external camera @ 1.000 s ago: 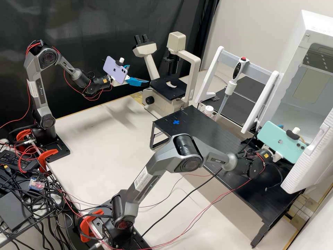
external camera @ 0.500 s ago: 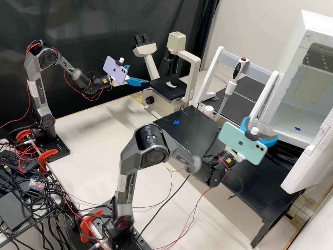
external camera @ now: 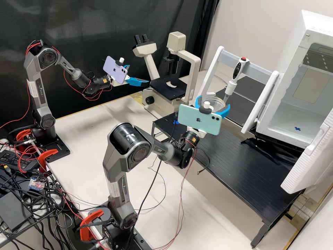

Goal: Move the petri dish to the microscope

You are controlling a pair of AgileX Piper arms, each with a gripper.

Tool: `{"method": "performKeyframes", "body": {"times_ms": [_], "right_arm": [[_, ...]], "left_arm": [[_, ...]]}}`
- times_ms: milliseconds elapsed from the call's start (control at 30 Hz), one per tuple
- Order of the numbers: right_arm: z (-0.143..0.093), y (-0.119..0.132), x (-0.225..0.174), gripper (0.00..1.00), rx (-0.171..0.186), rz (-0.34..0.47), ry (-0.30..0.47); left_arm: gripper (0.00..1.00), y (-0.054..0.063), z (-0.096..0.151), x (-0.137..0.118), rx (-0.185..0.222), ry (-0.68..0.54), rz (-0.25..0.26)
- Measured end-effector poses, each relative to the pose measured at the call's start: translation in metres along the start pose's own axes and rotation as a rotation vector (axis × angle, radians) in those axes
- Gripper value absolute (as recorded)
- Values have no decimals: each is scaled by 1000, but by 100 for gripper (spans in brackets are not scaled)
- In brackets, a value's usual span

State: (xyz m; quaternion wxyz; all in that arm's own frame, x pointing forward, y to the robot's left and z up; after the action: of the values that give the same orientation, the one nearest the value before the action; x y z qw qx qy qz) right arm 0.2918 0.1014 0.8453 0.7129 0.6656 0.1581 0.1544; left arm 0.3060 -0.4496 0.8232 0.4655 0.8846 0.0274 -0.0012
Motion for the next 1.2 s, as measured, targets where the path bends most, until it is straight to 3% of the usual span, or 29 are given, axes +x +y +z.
{"method": "performKeyframes", "body": {"times_ms": [267,600,933,1200], "right_arm": [[-52,-43,15,0,-10,-130,77],[-99,-88,40,0,-61,-195,187],[-120,-128,66,0,-105,-312,194],[-120,-156,102,0,-113,-377,138]], "left_arm": [[100,0,0,0,0,0,0],[100,0,0,0,0,0,0],[100,0,0,0,0,0,0],[100,0,0,0,0,0,0]]}}
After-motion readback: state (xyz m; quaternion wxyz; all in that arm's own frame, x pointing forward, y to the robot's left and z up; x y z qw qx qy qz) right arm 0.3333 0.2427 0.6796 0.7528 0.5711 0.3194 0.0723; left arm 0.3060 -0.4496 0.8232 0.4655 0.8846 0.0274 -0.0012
